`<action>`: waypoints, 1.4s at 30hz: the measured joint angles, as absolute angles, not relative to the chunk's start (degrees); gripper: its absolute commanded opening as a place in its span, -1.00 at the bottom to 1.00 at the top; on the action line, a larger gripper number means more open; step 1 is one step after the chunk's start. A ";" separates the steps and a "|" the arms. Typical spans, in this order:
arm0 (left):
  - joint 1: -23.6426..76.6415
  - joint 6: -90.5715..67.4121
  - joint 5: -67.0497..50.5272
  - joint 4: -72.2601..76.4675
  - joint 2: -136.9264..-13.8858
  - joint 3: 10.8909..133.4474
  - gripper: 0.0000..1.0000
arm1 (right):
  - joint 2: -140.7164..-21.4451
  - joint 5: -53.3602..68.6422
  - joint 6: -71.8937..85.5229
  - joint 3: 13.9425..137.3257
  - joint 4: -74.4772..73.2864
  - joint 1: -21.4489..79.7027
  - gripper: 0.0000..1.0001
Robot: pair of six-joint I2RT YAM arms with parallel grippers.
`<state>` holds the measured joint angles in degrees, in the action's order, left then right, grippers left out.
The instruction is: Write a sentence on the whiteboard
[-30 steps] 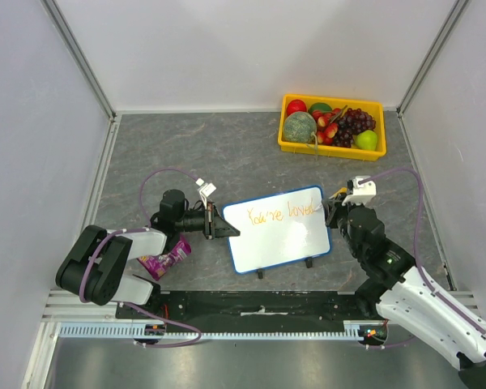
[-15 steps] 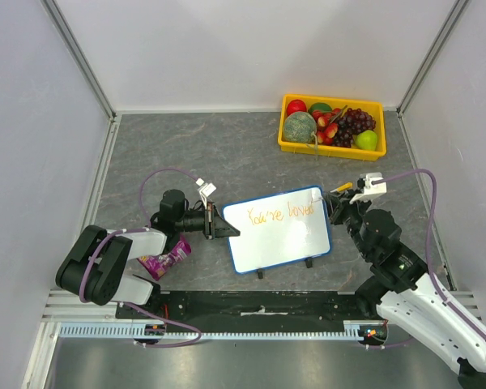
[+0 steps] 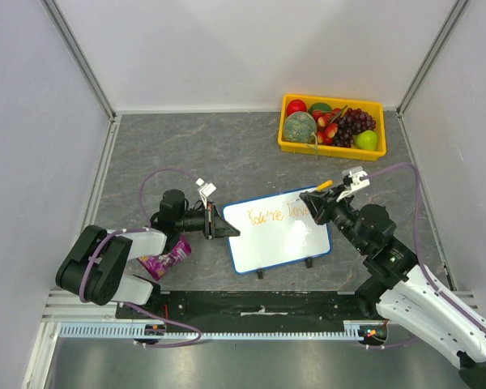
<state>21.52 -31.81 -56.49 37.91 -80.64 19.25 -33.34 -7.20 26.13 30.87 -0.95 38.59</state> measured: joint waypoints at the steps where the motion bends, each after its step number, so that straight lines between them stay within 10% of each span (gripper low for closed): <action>1: 21.52 -31.81 -56.49 37.91 -80.64 19.25 -0.96 | -34.17 -6.35 26.48 30.83 -0.03 38.94 -1.00; 23: 21.52 -31.81 -56.53 37.91 -80.64 19.27 -0.96 | -49.67 -29.61 25.78 27.40 9.52 76.90 -1.00; 42: 21.52 -31.81 -56.55 37.89 -80.64 19.29 -0.96 | -54.68 -40.49 26.50 25.30 16.75 77.89 -1.00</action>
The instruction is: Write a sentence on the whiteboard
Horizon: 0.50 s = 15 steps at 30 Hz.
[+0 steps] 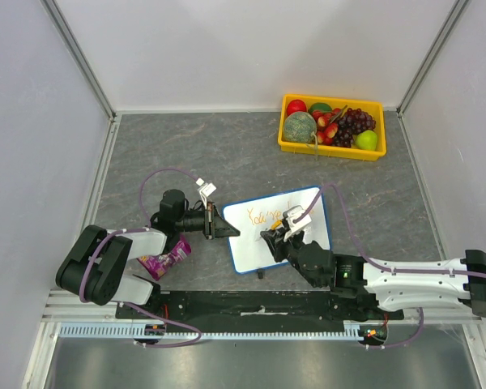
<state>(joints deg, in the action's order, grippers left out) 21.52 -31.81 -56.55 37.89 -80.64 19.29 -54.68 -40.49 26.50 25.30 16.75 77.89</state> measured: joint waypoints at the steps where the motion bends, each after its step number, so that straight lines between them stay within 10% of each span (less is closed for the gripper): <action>1: 21.52 -31.81 -56.55 37.89 -80.64 19.29 -0.96 | -54.87 -40.80 26.46 25.30 16.75 77.89 -1.00; 15: 21.52 -31.81 -56.58 37.89 -80.64 19.29 -0.96 | -57.89 -42.19 26.39 25.30 16.71 77.80 -1.00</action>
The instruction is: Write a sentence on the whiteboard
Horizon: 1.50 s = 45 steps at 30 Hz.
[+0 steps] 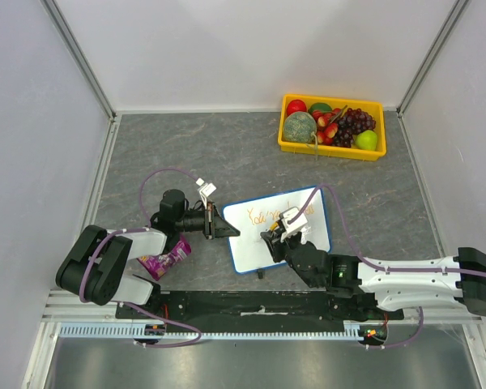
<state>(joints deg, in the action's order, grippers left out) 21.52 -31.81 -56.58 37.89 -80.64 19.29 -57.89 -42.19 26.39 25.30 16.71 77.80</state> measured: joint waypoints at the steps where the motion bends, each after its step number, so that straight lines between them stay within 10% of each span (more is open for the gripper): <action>1: 21.52 -31.81 -56.55 37.89 -80.64 19.29 -0.96 | -57.91 -42.09 26.39 25.30 16.73 77.78 -1.00; 45: 21.52 -31.79 -56.58 37.89 -80.64 19.29 -0.96 | -53.28 -39.94 27.31 26.02 11.60 75.24 -1.00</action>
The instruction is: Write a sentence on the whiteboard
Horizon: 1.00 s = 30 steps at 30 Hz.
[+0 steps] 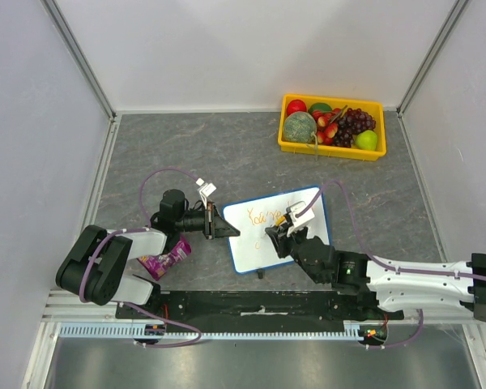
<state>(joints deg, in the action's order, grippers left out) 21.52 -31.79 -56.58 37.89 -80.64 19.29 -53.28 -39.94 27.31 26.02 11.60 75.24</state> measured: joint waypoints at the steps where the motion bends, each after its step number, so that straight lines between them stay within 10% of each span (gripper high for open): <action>1: 21.52 -31.81 -56.58 37.89 -80.64 19.29 -0.96 | -53.30 -39.92 27.16 26.26 11.68 74.83 -1.00; 30: 21.52 -31.81 -56.62 37.89 -80.75 19.33 -0.96 | -56.31 -32.01 28.67 27.03 14.94 67.79 -1.00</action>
<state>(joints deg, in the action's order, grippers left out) 21.52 -31.81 -56.62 37.89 -80.75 19.33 -56.31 -32.01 28.67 27.03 14.94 67.79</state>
